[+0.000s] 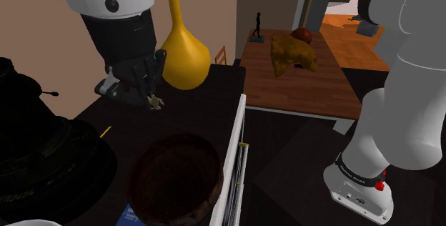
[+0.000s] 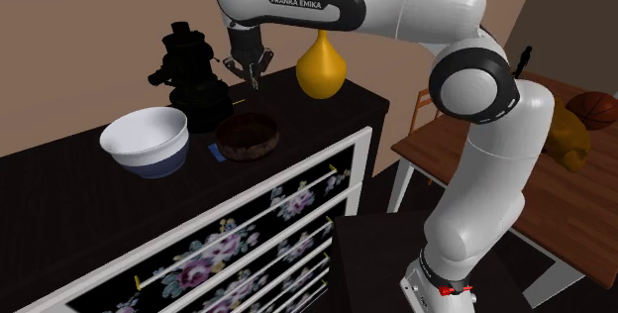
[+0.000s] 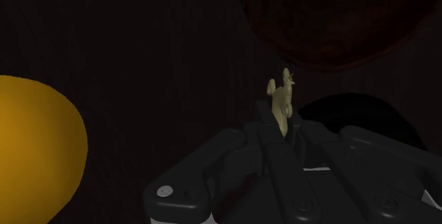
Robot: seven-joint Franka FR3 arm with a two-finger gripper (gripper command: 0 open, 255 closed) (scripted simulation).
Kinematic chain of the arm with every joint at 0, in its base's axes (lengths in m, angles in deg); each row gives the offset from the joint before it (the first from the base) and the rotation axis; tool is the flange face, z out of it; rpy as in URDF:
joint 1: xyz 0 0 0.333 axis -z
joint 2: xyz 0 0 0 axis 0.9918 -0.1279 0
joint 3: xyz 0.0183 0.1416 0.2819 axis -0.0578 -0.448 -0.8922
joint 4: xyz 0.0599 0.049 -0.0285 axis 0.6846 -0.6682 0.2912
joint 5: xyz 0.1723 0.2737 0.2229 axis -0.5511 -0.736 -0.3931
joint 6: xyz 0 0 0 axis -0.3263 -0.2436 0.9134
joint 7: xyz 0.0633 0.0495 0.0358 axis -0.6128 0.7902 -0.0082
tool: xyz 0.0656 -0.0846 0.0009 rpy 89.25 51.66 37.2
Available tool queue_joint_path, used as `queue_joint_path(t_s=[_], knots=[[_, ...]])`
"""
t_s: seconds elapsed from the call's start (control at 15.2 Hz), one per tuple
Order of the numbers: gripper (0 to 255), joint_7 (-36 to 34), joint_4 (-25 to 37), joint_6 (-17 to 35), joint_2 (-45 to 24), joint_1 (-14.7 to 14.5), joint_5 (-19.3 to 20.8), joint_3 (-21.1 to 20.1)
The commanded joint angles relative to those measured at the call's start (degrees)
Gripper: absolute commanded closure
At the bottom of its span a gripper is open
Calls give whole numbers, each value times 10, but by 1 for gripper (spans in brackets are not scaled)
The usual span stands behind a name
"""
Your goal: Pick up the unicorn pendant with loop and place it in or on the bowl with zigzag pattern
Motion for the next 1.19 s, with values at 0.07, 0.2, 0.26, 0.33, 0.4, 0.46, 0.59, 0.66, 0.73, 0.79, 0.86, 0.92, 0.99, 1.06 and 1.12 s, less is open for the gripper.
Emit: queue_joint_path(t_s=[0.07,0.2,0.26,0.33,0.4,0.46,0.59,0.66,0.73,0.79,0.86,0.92,0.99,1.06,1.12], knots=[[255,-28,-46,10,37,-10,-17,-12],[255,-47,-67,13,56,-19,-26,-21],[255,-57,-76,14,65,-23,-30,-25],[255,-67,-85,14,73,-28,-34,-30],[255,-74,-90,14,77,-31,-36,-33],[255,-73,-101,23,80,-31,-38,-33],[255,-73,-122,40,86,-29,-41,-31],[255,-73,-132,48,88,-29,-42,-31],[255,-73,-142,56,90,-28,-44,-30],[255,-73,-152,65,92,-28,-45,-30],[255,-73,-161,73,94,-27,-46,-29],[255,-73,-171,81,96,-27,-46,-29],[255,-74,-180,89,97,-27,-47,-29],[255,-74,-189,97,99,-27,-48,-28],[255,-75,-205,112,101,-26,-49,-28]])
